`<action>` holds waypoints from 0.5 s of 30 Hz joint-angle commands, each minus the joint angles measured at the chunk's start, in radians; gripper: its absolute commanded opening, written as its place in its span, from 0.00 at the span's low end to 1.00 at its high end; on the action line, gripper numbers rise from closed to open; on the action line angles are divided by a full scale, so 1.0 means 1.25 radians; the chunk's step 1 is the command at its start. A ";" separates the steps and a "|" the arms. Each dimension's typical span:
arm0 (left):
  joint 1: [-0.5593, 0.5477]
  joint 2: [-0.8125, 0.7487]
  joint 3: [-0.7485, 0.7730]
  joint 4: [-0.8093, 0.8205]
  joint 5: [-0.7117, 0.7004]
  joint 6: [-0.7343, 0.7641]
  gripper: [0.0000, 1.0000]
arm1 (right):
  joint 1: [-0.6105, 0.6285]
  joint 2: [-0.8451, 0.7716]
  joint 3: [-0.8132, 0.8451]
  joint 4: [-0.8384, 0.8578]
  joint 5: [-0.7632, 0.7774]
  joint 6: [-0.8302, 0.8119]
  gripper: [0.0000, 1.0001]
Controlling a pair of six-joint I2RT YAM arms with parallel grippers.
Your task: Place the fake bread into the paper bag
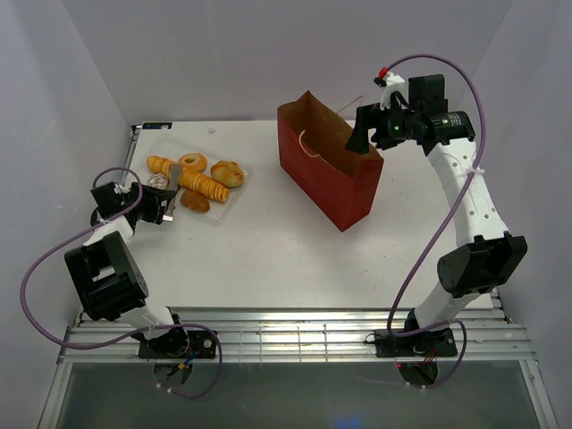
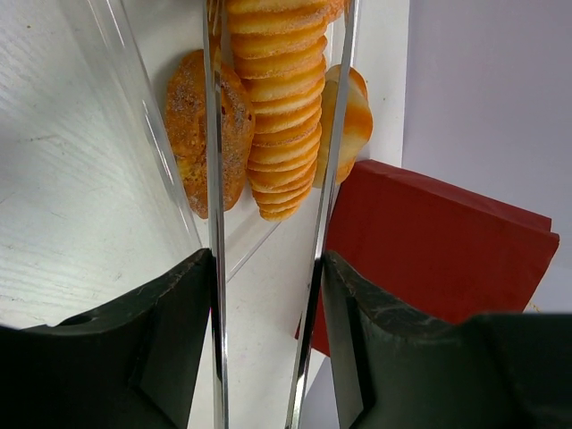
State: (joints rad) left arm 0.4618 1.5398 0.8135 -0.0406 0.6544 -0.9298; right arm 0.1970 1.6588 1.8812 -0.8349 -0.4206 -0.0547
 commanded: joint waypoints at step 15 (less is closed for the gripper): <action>0.005 -0.012 0.024 0.058 0.034 -0.001 0.23 | 0.003 -0.046 -0.009 0.042 0.008 0.005 0.92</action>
State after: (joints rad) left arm 0.4625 1.5757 0.8188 -0.0006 0.6727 -0.9436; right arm 0.1970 1.6424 1.8671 -0.8131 -0.4175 -0.0521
